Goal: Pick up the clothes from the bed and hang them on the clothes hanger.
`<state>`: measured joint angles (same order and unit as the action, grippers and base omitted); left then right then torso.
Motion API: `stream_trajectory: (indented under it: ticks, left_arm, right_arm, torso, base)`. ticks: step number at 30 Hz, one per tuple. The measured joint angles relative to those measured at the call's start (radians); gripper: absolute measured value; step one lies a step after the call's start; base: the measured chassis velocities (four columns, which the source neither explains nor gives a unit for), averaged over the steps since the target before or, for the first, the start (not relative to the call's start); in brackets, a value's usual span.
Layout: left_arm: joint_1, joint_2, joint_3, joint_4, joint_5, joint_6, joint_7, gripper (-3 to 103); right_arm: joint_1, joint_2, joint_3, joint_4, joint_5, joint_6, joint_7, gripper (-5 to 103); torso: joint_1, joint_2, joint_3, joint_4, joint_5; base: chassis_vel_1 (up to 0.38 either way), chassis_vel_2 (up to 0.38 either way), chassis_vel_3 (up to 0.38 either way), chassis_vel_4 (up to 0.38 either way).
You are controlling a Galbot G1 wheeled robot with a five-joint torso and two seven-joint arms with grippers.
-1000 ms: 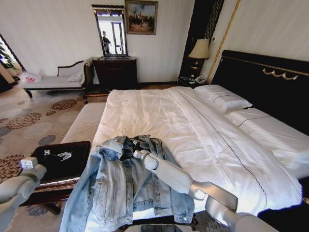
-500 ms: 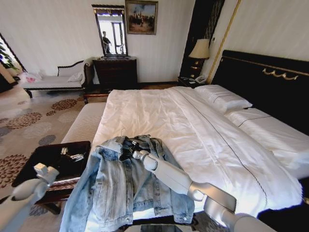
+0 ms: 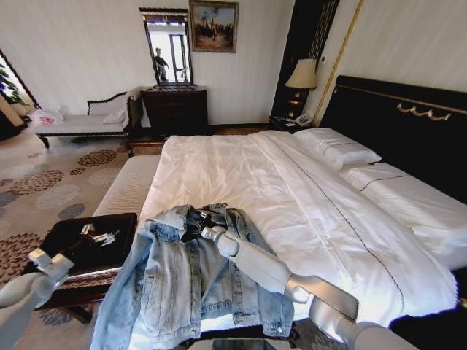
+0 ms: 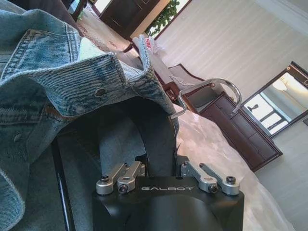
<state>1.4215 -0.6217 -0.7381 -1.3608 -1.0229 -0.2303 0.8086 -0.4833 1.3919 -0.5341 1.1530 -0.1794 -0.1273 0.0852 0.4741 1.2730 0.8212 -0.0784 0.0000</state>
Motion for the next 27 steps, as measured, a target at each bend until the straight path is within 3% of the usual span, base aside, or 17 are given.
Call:
stream_trajectory:
  ticks: [1,2,4,6,10,12,14,17,27]
  left_arm:
    - [-0.014,0.003,0.011,0.013,-0.014,0.009,0.023,100]
    - [-0.083,0.014,0.073,0.063,-0.071,0.047,0.101,100]
    - [-0.123,0.019,0.106,0.087,-0.09,0.064,0.131,100]
    - [-0.245,0.028,0.2,0.156,-0.103,0.106,0.234,100]
    - [-0.366,0.036,0.295,0.22,-0.095,0.153,0.319,100]
    - [-0.515,0.034,0.401,0.316,-0.007,0.172,0.407,100]
    - [-0.568,0.03,0.44,0.355,0.03,0.172,0.435,100]
    - [-0.751,0.009,0.604,0.497,0.14,0.163,0.501,100]
    - [-0.934,-0.074,0.773,0.589,0.153,0.228,0.507,100]
  right_arm:
    - [0.0,-0.001,0.0,0.002,0.0,0.0,0.0,27]
    - [0.0,-0.005,0.001,0.007,0.002,0.0,0.0,27]
    - [0.0,-0.006,0.001,0.01,0.003,0.0,0.0,27]
    - [0.0,-0.007,0.002,0.016,0.006,0.0,0.0,27]
    - [0.0,-0.005,0.002,0.022,0.007,0.0,0.002,27]
    - [0.0,-0.005,0.0,0.025,0.011,0.0,0.002,27]
    - [0.0,-0.005,-0.002,0.025,0.012,0.001,0.002,27]
    - [0.008,-0.002,-0.011,0.015,0.008,0.008,0.001,27]
    - [0.021,0.018,-0.02,-0.024,-0.006,0.026,-0.004,27]
  torso:
    - [0.0,0.0,0.0,-0.0001,-0.0002]
    - [0.0,0.0,0.0,0.0,-0.0002]
    - [0.0,0.0,0.0,-0.0002,-0.0002]
    - [0.0,0.0,0.0,-0.0005,-0.0001]
    - [0.0,0.0,0.0,-0.0005,-0.0001]
    - [0.0,0.0,0.0,-0.0002,0.0]
    - [0.0,0.0,0.0,-0.0003,0.0004]
    - [0.0,0.0,0.0,-0.0005,0.0002]
    - [0.0,0.0,0.0,-0.0003,-0.0001]
  base:
    - [0.0,0.0,0.0,0.0]
    - [0.0,0.0,0.0,0.0]
    - [0.0,0.0,0.0,0.0]
    - [0.0,0.0,0.0,0.0]
    - [0.0,0.0,0.0,0.0]
    - [0.0,0.0,0.0,0.0]
    - [0.0,0.0,0.0,0.0]
    - [0.0,0.0,0.0,0.0]
    - [0.0,0.0,0.0,0.0]
